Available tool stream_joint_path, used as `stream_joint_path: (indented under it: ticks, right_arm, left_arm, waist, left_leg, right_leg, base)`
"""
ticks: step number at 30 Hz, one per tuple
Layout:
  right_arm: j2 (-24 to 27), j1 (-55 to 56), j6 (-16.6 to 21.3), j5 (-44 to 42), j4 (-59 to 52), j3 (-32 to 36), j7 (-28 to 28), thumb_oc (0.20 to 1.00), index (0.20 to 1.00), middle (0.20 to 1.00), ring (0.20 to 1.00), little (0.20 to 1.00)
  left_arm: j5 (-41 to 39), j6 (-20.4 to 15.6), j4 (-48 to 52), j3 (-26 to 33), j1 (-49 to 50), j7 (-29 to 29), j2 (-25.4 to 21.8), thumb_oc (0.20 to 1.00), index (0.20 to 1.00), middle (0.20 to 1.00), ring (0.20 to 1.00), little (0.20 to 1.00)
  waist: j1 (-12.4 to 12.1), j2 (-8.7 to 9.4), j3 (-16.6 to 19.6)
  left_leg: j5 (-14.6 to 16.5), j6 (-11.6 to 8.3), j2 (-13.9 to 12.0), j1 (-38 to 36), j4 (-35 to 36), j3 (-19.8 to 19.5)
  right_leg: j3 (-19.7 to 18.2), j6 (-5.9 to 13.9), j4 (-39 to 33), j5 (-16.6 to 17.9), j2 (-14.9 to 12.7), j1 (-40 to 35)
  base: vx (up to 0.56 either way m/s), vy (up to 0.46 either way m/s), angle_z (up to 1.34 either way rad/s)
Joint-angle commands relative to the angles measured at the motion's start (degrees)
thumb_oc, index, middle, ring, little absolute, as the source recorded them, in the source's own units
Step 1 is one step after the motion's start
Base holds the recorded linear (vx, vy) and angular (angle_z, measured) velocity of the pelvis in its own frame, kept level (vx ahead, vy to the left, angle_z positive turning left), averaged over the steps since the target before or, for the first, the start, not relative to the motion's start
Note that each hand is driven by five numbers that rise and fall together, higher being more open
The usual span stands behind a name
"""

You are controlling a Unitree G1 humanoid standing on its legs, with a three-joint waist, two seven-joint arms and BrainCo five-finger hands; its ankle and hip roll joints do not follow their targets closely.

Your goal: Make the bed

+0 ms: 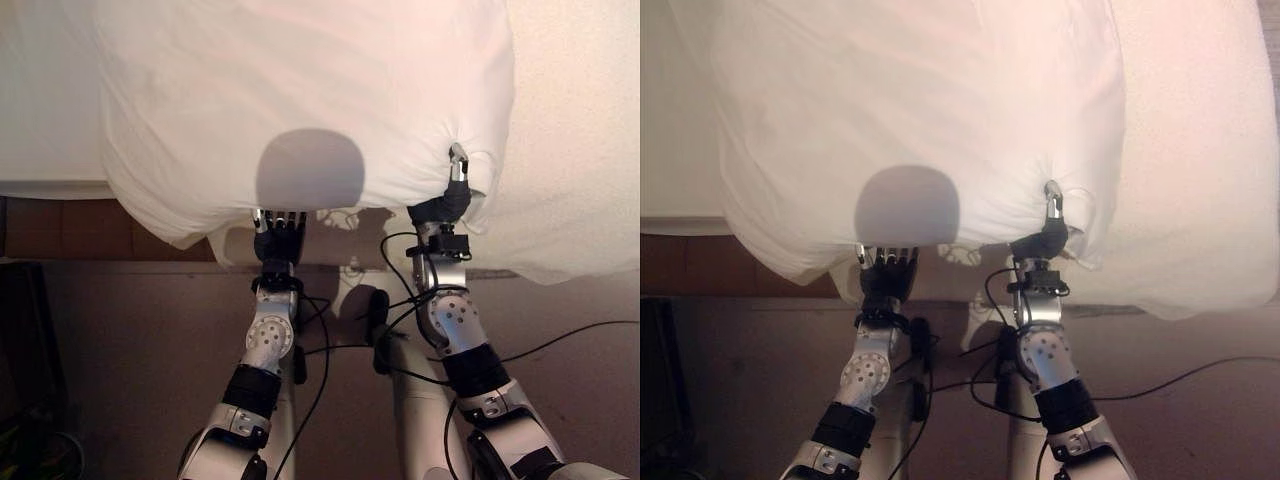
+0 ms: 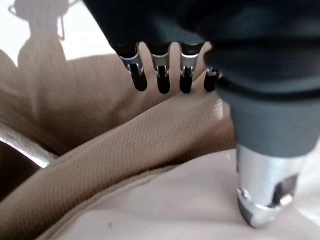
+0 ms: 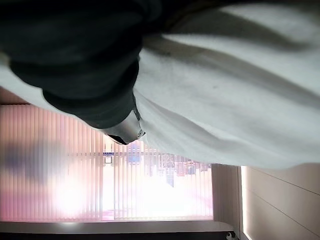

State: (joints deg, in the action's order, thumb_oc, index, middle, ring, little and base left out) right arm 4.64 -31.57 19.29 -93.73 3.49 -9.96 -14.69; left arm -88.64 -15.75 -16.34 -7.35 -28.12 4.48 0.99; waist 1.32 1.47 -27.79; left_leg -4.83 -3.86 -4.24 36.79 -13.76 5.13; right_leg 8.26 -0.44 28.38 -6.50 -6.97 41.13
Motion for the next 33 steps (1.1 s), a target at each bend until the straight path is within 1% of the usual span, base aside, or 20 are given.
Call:
stream_joint_path:
  ticks: [1, 4, 10, 13, 14, 15, 16, 17, 18, 19, 20, 21, 22, 23, 24, 28, 29, 30, 31, 33]
  right_arm:
    - [-2.45, 0.11, 0.15, -0.6, -4.9, 0.39, -8.3, 0.2, 0.2, 0.2, 0.2, 0.2]
    - [-2.54, -0.1, -0.05, -0.78, -4.43, 0.11, -8.46, 0.2, 0.2, 0.2, 0.2, 0.2]
    - [-3.21, 0.33, 0.57, -0.69, -4.64, -0.86, -7.25, 0.2, 0.2, 0.2, 0.2, 0.2]
    - [-3.16, 0.37, 0.57, -0.55, -4.73, -1.06, -7.08, 0.2, 0.2, 0.2, 0.2, 0.2]
    - [-3.23, 0.73, 0.5, -0.31, -5.12, -1.02, -7.16, 0.2, 0.2, 0.2, 0.2, 0.2]
    - [-3.24, 0.79, 0.51, -0.29, -5.16, -1.04, -7.14, 0.2, 0.2, 0.2, 0.2, 0.2]
    - [-3.19, 0.9, 0.43, -0.13, -5.23, -1.14, -7.15, 0.2, 0.2, 0.2, 0.2, 0.2]
    - [-3.37, 1.23, 0.43, 0.01, -5.58, -0.9, -7.4, 0.2, 0.2, 0.2, 0.2, 0.2]
    - [-3.39, 1.32, 0.42, 0.02, -5.6, -0.9, -7.39, 0.2, 0.2, 0.2, 0.2, 0.2]
    - [-3.29, 1.57, 0.31, 0.31, -5.97, -0.66, -7.67, 0.2, 0.2, 0.2, 0.2, 0.2]
    - [-3.3, 1.63, 0.31, 0.32, -5.98, -0.65, -7.66, 0.2, 0.2, 0.2, 0.2, 0.2]
    - [-3.46, 1.94, 0.42, 0.65, -6.89, -0.41, -7.81, 0.2, 0.2, 0.2, 0.2, 0.2]
    - [-3.49, 2.05, 0.42, 0.69, -6.95, -0.42, -7.77, 0.2, 0.2, 0.2, 0.2, 0.2]
    - [-3.28, 2.43, 0.16, 1.13, -7.75, -0.33, -7.8, 0.2, 0.2, 0.2, 0.2, 0.2]
    - [-3.29, 2.71, 0.21, 1.48, -7.96, 0.19, -7.77, 0.2, 0.2, 0.2, 0.2, 0.2]
    - [-3.25, 2.73, 0.69, 1.9, -8.93, 0.18, -7.51, 0.2, 0.2, 0.2, 0.2, 0.2]
    - [-3.0, 2.4, 1.01, 1.68, -9.26, 0.62, -7.32, 0.2, 0.2, 0.2, 0.2, 0.2]
    - [-3.0, 2.42, 1.01, 1.68, -9.26, 0.64, -7.32, 0.2, 0.2, 0.2, 0.2, 0.2]
    - [-2.74, 2.14, 1.09, 1.52, -9.35, 0.51, -7.25, 0.2, 0.2, 0.2, 0.2, 0.2]
    - [-2.67, 2.01, 1.21, 1.65, -9.17, 0.56, -7.09, 0.2, 0.2, 0.2, 0.2, 0.2]
  left_arm:
    - [-0.01, -0.67, -1.91, 0.19, -3.67, 3.2, 0.52, 1.0, 1.0, 1.0, 1.0, 1.0]
    - [-0.08, -0.99, -2.67, 0.7, -5.35, 3.31, 0.33, 1.0, 1.0, 1.0, 1.0, 1.0]
    - [0.27, -3.29, -3.56, 1.8, -8.38, 1.4, -0.1, 1.0, 1.0, 1.0, 1.0, 1.0]
    - [0.2, -3.14, -3.41, 1.94, -8.61, 1.7, -0.16, 1.0, 1.0, 1.0, 1.0, 1.0]
    - [0.42, -1.97, -2.78, 1.84, -7.99, 3.39, -0.19, 1.0, 1.0, 1.0, 1.0, 1.0]
    - [0.41, -1.96, -2.78, 1.83, -7.94, 3.43, -0.19, 1.0, 1.0, 1.0, 1.0, 1.0]
    - [0.53, -0.77, -2.63, 1.62, -7.49, 4.57, -0.22, 1.0, 1.0, 1.0, 1.0, 1.0]
    - [1.07, 1.76, -1.78, 1.18, -6.01, 7.68, -0.29, 1.0, 1.0, 1.0, 1.0, 1.0]
    - [1.03, 1.8, -1.78, 1.15, -5.89, 7.77, -0.3, 1.0, 1.0, 1.0, 1.0, 1.0]
    - [1.76, 4.01, -1.15, 0.44, -3.86, 10.73, -0.3, 1.0, 1.0, 1.0, 1.0, 1.0]
    - [1.76, 4.02, -1.13, 0.4, -3.77, 10.78, -0.3, 1.0, 1.0, 1.0, 1.0, 1.0]
    - [2.65, 6.85, -0.4, -0.4, -1.26, 13.74, -0.23, 1.0, 1.0, 1.0, 1.0, 1.0]
    - [2.66, 6.86, -0.35, -0.46, -1.12, 13.77, -0.22, 1.0, 1.0, 1.0, 1.0, 1.0]
    - [3.36, 9.52, 0.19, -1.57, 1.09, 16.13, -0.14, 1.0, 1.0, 1.0, 1.0, 1.0]
    - [5.23, 10.58, -0.19, -2.58, 2.54, 17.03, -0.75, 1.0, 1.0, 1.0, 1.0, 1.0]
    - [7.34, 11.22, -0.07, -5.58, 6.31, 17.31, -1.49, 1.0, 1.0, 1.0, 1.0, 1.0]
    - [9.46, 12.04, -0.12, -7.17, 8.07, 17.51, -2.52, 1.0, 1.0, 1.0, 1.0, 1.0]
    - [9.47, 12.03, -0.08, -7.21, 8.12, 17.5, -2.53, 1.0, 1.0, 1.0, 1.0, 1.0]
    - [10.51, 13.34, -0.31, -8.89, 9.7, 17.71, -3.11, 1.0, 1.0, 1.0, 1.0, 1.0]
    - [12.2, 13.55, -1.25, -9.65, 10.28, 17.69, -3.93, 1.0, 1.0, 1.0, 1.0, 1.0]
  waist:
    - [2.38, 0.02, 5.36]
    - [2.6, 0.09, 5.54]
    - [3.09, 0.08, 5.89]
    - [3.23, 0.09, 5.86]
    - [3.3, 0.04, 5.79]
    - [3.29, 0.04, 5.85]
    - [3.27, 0.03, 5.94]
    - [3.14, -0.07, 5.95]
    - [3.12, -0.06, 6.02]
    - [2.94, -0.06, 6.01]
    - [2.92, -0.05, 6.07]
    - [2.71, -0.07, 6.04]
    - [2.68, -0.06, 6.13]
    - [2.49, -0.15, 6.06]
    - [2.34, -0.23, 6.1]
    - [1.97, -0.43, 5.9]
    - [1.73, -0.6, 5.68]
    - [1.71, -0.6, 5.69]
    - [1.57, -0.73, 5.56]
    - [1.41, -0.82, 5.53]
  left_leg:
    - [4.6, 0.93, 0.72, 3.26, -4.2, 0.82]
    - [4.65, 0.95, 0.64, 3.43, -4.31, 0.82]
    - [4.81, 0.98, 0.53, 3.86, -4.72, 1.13]
    - [4.82, 0.97, 0.52, 3.93, -4.89, 1.16]
    - [4.85, 1.03, 0.57, 4.18, -5.22, 1.16]
    - [4.86, 1.03, 0.57, 4.23, -5.26, 1.17]
    - [4.9, 1.06, 0.62, 4.23, -5.2, 1.19]
    - [4.91, 1.09, 0.69, 4.32, -5.22, 1.2]
    - [4.92, 1.09, 0.69, 4.31, -5.22, 1.21]
    - [4.89, 1.15, 0.68, 4.39, -5.22, 1.16]
    - [4.9, 1.15, 0.67, 4.4, -5.23, 1.17]
    - [4.89, 1.24, 0.71, 4.57, -5.36, 1.08]
    - [4.9, 1.24, 0.71, 4.58, -5.37, 1.09]
    - [4.85, 1.35, 0.82, 4.66, -5.36, 0.97]
    - [4.8, 1.39, 0.88, 4.66, -5.32, 0.9]
    - [4.65, 1.51, 1.06, 4.54, -5.16, 0.81]
    - [4.56, 1.53, 1.16, 4.49, -5.18, 0.78]
    - [4.56, 1.52, 1.15, 4.47, -5.18, 0.79]
    - [4.48, 1.58, 1.24, 4.41, -5.03, 0.73]
    - [4.46, 1.59, 1.26, 4.28, -4.93, 0.76]
  right_leg:
    - [-1.15, 7.09, -6.25, 5.22, 0.27, 0.6]
    - [-1.24, 7.09, -6.19, 5.22, 0.33, 0.77]
    - [-1.47, 7.06, -5.91, 5.26, 0.35, 1.25]
    - [-1.52, 7.08, -5.86, 5.27, 0.36, 1.32]
    - [-1.65, 7.02, -5.54, 5.29, 0.45, 1.55]
    - [-1.66, 7.02, -5.5, 5.27, 0.45, 1.6]
    - [-1.69, 7.03, -5.63, 5.27, 0.47, 1.64]
    - [-1.71, 7.01, -5.62, 5.25, 0.49, 1.71]
    - [-1.71, 7.01, -5.63, 5.25, 0.5, 1.71]
    - [-1.74, 6.99, -5.69, 5.21, 0.55, 1.71]
    - [-1.75, 6.99, -5.7, 5.22, 0.56, 1.72]
    - [-1.77, 6.94, -5.56, 5.26, 0.61, 1.88]
    - [-1.77, 6.93, -5.56, 5.26, 0.62, 1.9]
    - [-1.73, 6.88, -5.52, 5.3, 0.65, 1.95]
    - [-1.69, 6.88, -5.58, 5.31, 0.66, 1.88]
    - [-1.58, 6.91, -5.76, 5.53, 0.57, 1.66]
    - [-1.61, 6.87, -5.67, 5.58, 0.54, 1.64]
    - [-1.61, 6.87, -5.68, 5.59, 0.54, 1.62]
    - [-1.62, 6.87, -5.85, 5.66, 0.51, 1.47]
    - [-1.63, 6.89, -5.92, 5.68, 0.5, 1.38]
  base:
    - [0.0, 0.004, -0.04]
    - [0.0, 0.004, -0.08]
    - [0.0, 0.001, -0.03]
    - [0.0, 0.001, -0.01]
    - [0.0, 0.0, 0.0]
    - [0.0, 0.0, 0.0]
    - [0.0, 0.0, 0.0]
    - [0.0, 0.0, 0.0]
    - [0.0, 0.0, 0.0]
    - [0.0, 0.0, 0.0]
    - [0.0, 0.0, 0.0]
    - [0.0, 0.0, 0.0]
    - [0.0, 0.0, 0.0]
    - [0.0, 0.0, 0.0]
    - [0.0, 0.0, 0.0]
    - [0.0, 0.0, 0.0]
    - [0.0, 0.0, 0.0]
    - [0.0, 0.0, 0.0]
    - [0.0, 0.0, 0.0]
    - [0.0, 0.0, 0.0]
